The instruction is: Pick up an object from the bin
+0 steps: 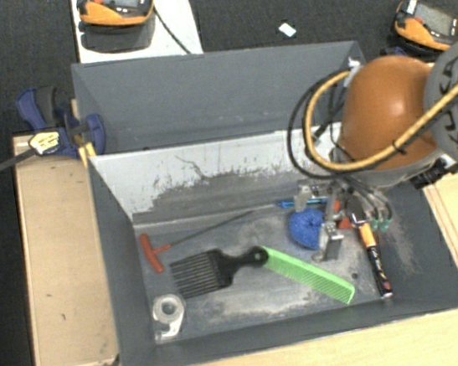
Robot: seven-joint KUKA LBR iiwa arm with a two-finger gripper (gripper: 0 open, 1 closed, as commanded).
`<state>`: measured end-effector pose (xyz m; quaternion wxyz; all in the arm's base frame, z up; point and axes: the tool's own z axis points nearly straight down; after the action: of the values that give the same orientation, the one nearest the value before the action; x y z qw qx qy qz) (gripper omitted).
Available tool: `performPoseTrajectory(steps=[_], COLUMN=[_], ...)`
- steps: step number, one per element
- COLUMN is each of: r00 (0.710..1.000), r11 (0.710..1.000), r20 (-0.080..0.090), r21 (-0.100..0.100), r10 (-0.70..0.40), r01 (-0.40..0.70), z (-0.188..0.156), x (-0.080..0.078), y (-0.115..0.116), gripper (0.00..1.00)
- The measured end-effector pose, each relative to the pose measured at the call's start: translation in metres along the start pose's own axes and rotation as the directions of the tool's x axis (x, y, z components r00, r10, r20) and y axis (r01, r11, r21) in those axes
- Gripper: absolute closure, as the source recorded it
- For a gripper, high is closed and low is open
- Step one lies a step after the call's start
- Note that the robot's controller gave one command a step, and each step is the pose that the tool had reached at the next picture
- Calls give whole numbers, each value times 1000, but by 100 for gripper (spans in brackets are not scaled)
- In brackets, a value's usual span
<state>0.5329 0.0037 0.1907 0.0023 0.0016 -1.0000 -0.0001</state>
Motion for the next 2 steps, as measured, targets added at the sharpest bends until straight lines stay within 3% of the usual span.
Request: performPoseTrajectory(steps=[1,2], r00=[1000,999], r11=[1000,999], r20=[8,2], r21=[0,-2], r10=[0,39], r01=[0,-39], z=[-4,53], x=[-2,21], y=[0,41], gripper=[0,0])
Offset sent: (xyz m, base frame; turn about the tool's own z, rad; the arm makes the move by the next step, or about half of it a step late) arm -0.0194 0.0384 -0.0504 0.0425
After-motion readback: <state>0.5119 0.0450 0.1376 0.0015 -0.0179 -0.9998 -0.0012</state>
